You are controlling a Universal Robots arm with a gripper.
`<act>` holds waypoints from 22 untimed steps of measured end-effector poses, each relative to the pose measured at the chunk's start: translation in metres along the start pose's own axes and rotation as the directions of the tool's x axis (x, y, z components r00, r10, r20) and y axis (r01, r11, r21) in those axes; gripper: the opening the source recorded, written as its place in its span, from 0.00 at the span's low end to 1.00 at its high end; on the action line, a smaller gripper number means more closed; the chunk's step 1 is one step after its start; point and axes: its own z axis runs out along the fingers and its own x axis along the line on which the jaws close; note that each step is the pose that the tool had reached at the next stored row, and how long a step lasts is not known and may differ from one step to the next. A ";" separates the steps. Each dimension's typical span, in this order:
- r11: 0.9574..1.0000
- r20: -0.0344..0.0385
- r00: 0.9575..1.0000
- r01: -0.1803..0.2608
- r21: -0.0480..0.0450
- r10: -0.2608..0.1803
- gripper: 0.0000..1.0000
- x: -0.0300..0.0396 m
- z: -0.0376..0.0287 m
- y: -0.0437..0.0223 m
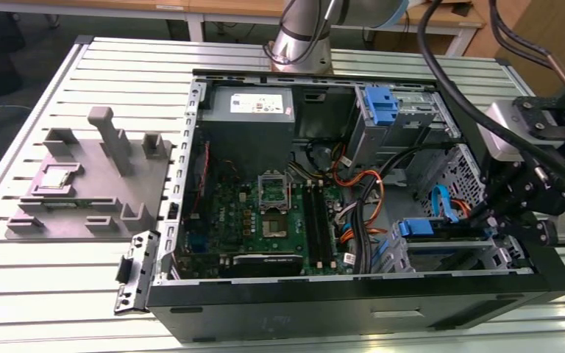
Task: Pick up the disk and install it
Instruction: 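Insert the second disk wire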
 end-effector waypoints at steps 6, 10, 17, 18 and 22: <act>1.000 0.001 1.000 0.000 0.000 0.000 0.16 -0.0018 0.0002 0.0024; 1.000 0.001 1.000 0.000 0.000 0.000 0.16 -0.0027 0.0003 0.0040; 1.000 0.001 1.000 0.000 0.000 0.000 0.16 -0.0043 0.0009 0.0060; 1.000 0.000 1.000 0.000 0.000 0.000 0.16 -0.0043 0.0009 0.0060; 1.000 -0.005 1.000 0.000 0.000 0.000 0.16 -0.0043 0.0011 0.0060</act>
